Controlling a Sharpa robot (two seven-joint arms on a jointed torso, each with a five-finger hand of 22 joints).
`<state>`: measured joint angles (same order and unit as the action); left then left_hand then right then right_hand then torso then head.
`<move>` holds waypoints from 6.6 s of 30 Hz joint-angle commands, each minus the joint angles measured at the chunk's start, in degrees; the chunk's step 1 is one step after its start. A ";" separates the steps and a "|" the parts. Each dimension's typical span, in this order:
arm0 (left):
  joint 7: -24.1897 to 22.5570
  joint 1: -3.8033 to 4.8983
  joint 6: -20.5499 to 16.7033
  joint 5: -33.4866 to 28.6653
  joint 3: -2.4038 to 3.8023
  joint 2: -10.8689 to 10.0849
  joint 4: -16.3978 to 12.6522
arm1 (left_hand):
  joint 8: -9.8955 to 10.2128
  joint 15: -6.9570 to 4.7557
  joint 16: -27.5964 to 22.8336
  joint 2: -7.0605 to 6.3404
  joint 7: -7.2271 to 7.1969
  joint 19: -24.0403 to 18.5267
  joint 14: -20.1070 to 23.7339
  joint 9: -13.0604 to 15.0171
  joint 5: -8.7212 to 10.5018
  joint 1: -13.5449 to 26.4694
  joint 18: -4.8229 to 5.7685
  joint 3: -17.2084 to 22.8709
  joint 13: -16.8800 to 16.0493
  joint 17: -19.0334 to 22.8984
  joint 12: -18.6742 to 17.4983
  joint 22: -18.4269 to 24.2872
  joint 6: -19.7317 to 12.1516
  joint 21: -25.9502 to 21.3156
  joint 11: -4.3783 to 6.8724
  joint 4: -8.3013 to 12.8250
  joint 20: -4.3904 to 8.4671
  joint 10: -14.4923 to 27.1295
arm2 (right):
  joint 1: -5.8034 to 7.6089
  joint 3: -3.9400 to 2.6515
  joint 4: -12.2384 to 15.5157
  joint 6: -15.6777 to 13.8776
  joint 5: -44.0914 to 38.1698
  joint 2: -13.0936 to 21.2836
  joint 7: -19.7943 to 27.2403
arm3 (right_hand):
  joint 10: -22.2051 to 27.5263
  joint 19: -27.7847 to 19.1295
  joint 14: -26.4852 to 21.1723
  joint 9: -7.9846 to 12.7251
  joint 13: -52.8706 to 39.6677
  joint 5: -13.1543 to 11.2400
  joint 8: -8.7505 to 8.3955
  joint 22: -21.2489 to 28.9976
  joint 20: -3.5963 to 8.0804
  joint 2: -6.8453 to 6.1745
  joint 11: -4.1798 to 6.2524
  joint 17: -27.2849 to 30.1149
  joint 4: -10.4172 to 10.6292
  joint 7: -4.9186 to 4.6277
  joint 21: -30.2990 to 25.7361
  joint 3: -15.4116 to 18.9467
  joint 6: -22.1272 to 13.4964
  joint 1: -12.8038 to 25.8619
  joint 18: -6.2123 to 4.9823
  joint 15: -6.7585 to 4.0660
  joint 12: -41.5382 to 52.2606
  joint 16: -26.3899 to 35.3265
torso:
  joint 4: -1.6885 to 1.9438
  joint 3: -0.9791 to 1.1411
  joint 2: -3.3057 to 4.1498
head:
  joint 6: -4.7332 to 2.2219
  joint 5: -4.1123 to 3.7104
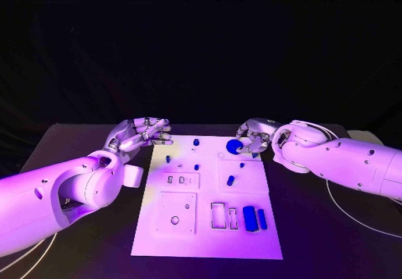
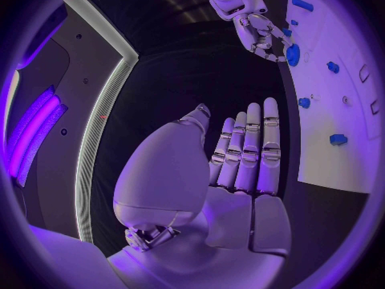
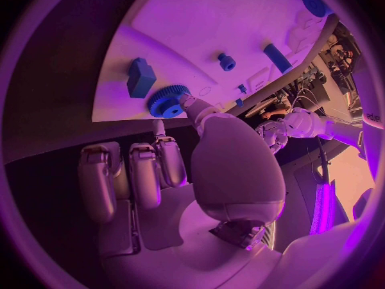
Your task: Assemble the parts on the task board
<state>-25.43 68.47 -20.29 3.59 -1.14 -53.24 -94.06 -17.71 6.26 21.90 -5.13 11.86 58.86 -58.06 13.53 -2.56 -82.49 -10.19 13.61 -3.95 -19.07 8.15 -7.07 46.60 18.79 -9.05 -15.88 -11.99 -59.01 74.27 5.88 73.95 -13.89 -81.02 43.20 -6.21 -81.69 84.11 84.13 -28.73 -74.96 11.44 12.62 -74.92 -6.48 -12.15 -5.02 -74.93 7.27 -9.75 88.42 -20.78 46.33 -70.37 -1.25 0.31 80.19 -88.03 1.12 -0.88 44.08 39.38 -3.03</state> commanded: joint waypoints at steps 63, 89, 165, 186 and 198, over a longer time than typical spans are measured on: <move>0.50 0.04 1.54 -0.12 0.04 0.83 0.73 | 0.39 0.08 -0.26 0.31 0.43 0.52 0.47 -0.11 -0.32 -0.08 -0.30 0.76 0.03 -0.31 -0.73 0.06 0.04 0.38 -0.19 0.13 0.09 -0.41 | 0.13 0.20 5.44 -11.15 -14.54 -7.87 -6.14 | -2.87 5.89 5.04 -1.68 -8.10 -1.86 3.12 -15.08 1.48 1.97 2.47 -11.11 0.13 2.60 1.58 -6.04 8.06 -1.32 1.25 -1.62 3.06 -0.59 | 0.10 -0.11 0.06 | -0.42 0.60; 0.72 0.06 1.58 -0.12 0.05 1.21 0.85 | 0.39 0.08 -0.26 0.31 0.43 0.52 0.47 -0.11 -0.32 -0.08 -0.30 0.76 0.03 -0.31 -0.73 0.06 0.04 0.38 -0.19 0.13 0.09 -0.41 | -1.53 1.00 -0.33 -9.15 -14.83 -15.53 -5.66 | -2.71 5.89 5.02 -1.56 -7.93 -1.74 2.78 -15.08 1.44 1.84 2.37 -11.01 0.21 2.45 1.58 -6.22 7.62 -1.16 1.25 -1.54 2.86 -0.56 | -0.09 0.08 0.04 | 0.00 1.38; 0.61 0.07 2.14 -0.12 0.02 -0.23 0.59 | 0.93 -0.20 -0.46 -0.26 -0.13 0.72 0.38 -0.18 -0.32 -0.22 -0.30 1.99 -0.14 -1.39 -1.35 0.26 0.30 0.47 0.27 0.03 0.29 -2.48 | 0.30 0.64 11.21 -8.19 19.09 11.13 19.15 | -1.56 5.54 5.04 -0.21 -6.98 -4.32 -5.05 -14.70 0.21 0.31 0.94 -11.37 -0.88 0.95 1.22 -5.88 1.51 -1.79 1.12 -0.33 1.61 -0.69 | -2.03 0.64 -0.55 | -0.90 0.11; 0.55 0.02 2.32 -0.11 0.01 0.01 1.32 | 1.05 -0.18 -0.57 -0.31 -0.12 0.71 0.46 -0.21 -0.32 -0.23 -0.28 2.10 -0.04 -1.46 -1.71 0.29 0.18 0.45 0.24 0.04 0.29 -2.21 | -4.98 0.64 4.31 -6.83 20.30 10.47 19.95 | -1.31 5.47 5.05 -0.36 -6.81 -2.32 -6.24 -14.63 -0.35 0.32 0.08 -11.46 -2.42 -0.12 1.14 -5.66 -0.32 -3.61 1.10 0.46 1.36 -0.72 | -1.70 1.29 -0.57 | 0.27 -0.26; 0.62 0.00 2.41 -0.10 0.00 0.08 1.59 | 1.06 -0.17 -0.59 -0.31 -0.09 0.70 0.48 -0.22 -0.32 -0.22 -0.28 2.13 -0.03 -1.48 -1.76 0.30 0.17 0.44 0.23 0.03 0.29 -2.18 | -5.85 0.63 0.39 -6.86 19.51 7.37 18.51 | -1.41 5.40 5.05 -0.44 -6.92 -2.06 -6.21 -14.56 -0.44 0.71 -0.04 -11.48 -2.31 -0.26 1.07 -5.75 -0.21 -3.51 1.07 0.56 1.49 -0.73 | -1.61 1.28 -0.59 | 0.62 -0.05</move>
<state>-24.15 68.44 -18.96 3.58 -1.18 -53.27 -92.42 -16.84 6.26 21.67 -5.13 12.07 59.29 -57.63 13.40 -2.56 -82.48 -10.19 15.43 -4.06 -20.46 6.65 -6.83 46.81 19.02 -8.91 -15.80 -11.57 -61.54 68.48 6.52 74.50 -21.66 -60.84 50.71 12.94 -83.11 84.11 84.03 -29.12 -74.92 9.21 6.61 -74.91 -6.48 -11.63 -4.62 -74.92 5.28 -9.82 89.43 -26.39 46.26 -73.47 -0.81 0.62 81.65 -88.48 -0.45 0.41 43.53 39.91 -3.15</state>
